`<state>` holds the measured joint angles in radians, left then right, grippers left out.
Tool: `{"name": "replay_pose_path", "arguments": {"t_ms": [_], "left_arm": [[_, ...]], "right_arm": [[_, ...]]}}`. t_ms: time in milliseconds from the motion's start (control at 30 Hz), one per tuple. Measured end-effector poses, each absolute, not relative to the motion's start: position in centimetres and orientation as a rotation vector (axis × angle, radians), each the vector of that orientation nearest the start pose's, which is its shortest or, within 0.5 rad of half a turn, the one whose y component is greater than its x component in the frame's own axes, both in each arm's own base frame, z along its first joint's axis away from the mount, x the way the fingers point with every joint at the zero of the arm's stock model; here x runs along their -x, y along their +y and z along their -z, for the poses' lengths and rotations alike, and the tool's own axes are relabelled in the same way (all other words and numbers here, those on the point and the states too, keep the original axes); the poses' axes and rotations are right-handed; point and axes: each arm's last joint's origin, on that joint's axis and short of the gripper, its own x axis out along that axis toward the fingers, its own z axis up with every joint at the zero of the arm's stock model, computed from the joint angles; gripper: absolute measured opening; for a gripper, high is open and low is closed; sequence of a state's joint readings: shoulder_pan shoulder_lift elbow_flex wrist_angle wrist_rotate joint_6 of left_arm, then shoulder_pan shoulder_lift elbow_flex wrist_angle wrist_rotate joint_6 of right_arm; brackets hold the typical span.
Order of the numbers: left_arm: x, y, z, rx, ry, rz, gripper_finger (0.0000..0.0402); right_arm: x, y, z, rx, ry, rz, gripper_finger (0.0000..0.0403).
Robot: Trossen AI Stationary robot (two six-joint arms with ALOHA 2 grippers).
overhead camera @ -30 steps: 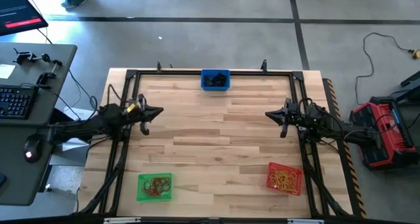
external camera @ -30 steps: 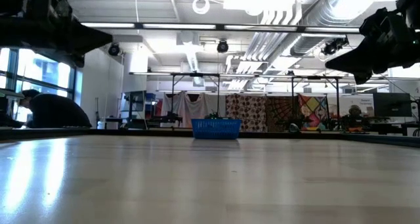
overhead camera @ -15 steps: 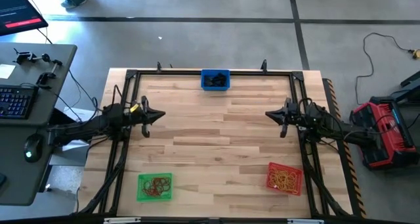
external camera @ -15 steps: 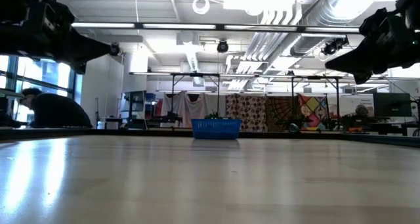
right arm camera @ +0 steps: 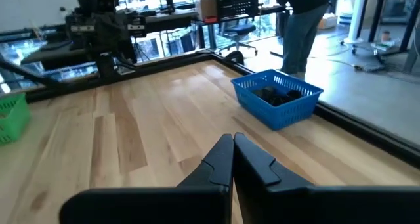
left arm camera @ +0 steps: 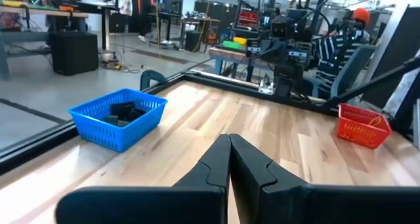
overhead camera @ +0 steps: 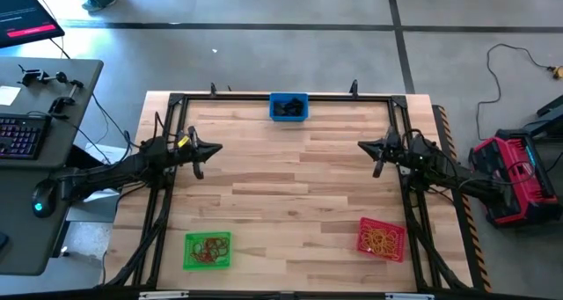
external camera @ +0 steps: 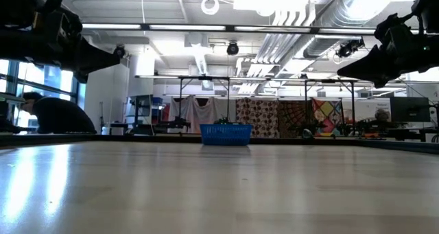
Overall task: Sort rubber bands into baskets
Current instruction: Return to Home Position
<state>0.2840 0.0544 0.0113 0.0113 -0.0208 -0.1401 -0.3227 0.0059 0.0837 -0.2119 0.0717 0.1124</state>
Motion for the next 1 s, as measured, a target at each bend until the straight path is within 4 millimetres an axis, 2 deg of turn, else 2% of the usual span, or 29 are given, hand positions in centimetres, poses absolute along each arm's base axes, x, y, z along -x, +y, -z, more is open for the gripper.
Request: {"name": "replay_pose_path", "arguments": {"t_ms": [1000], "left_arm": [[-9.62, 2.87, -16.41, 0.14, 0.011, -0.308, 0.0]], "right_arm": [[-8.58, -3.14, -17.11, -0.172, 0.101, 0.406, 0.0]]}}
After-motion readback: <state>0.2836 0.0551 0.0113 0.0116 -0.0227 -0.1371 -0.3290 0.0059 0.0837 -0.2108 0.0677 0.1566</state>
